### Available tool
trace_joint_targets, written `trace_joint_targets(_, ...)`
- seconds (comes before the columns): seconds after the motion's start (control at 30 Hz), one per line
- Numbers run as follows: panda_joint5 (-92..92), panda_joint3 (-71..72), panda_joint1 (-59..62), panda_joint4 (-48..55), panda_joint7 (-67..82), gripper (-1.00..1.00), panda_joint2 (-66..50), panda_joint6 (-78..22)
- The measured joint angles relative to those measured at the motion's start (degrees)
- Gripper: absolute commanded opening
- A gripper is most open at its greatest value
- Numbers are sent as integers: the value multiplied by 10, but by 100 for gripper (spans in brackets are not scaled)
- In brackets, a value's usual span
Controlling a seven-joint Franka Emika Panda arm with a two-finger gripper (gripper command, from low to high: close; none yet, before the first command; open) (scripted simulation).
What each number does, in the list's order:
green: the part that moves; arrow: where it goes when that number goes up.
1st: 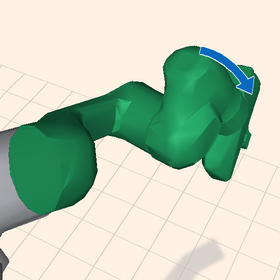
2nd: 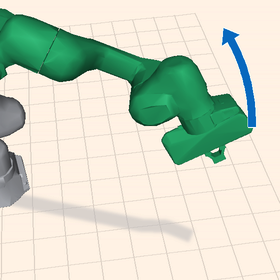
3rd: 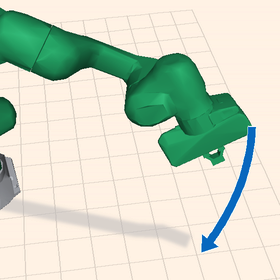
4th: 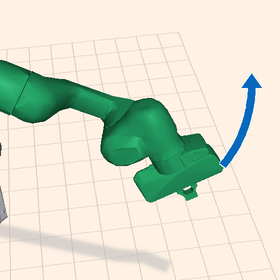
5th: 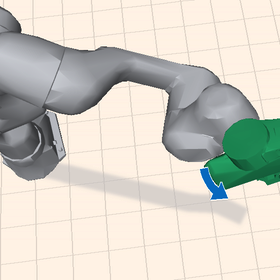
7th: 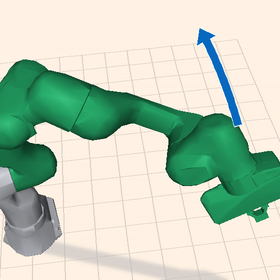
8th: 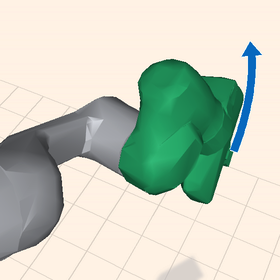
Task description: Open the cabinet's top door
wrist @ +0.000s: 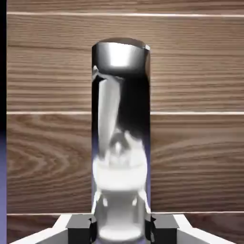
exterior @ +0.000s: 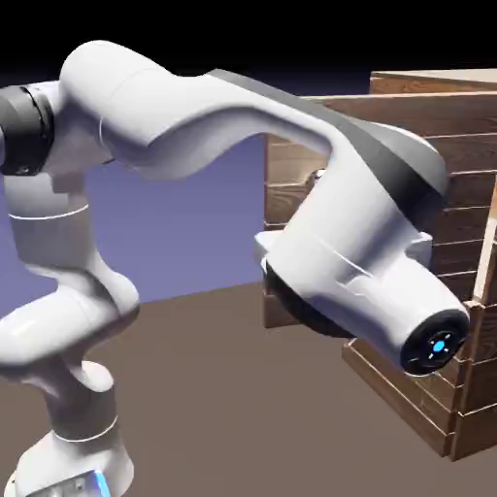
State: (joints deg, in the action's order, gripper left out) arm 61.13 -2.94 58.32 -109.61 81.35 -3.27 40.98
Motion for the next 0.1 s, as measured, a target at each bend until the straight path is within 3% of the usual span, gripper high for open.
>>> trace_joint_targets(0.07, -11, 1, 1, 42, 4, -100, -32, -24)
trace_joint_targets(0.1, -15, 2, 2, 59, 5, 100, -45, -34)
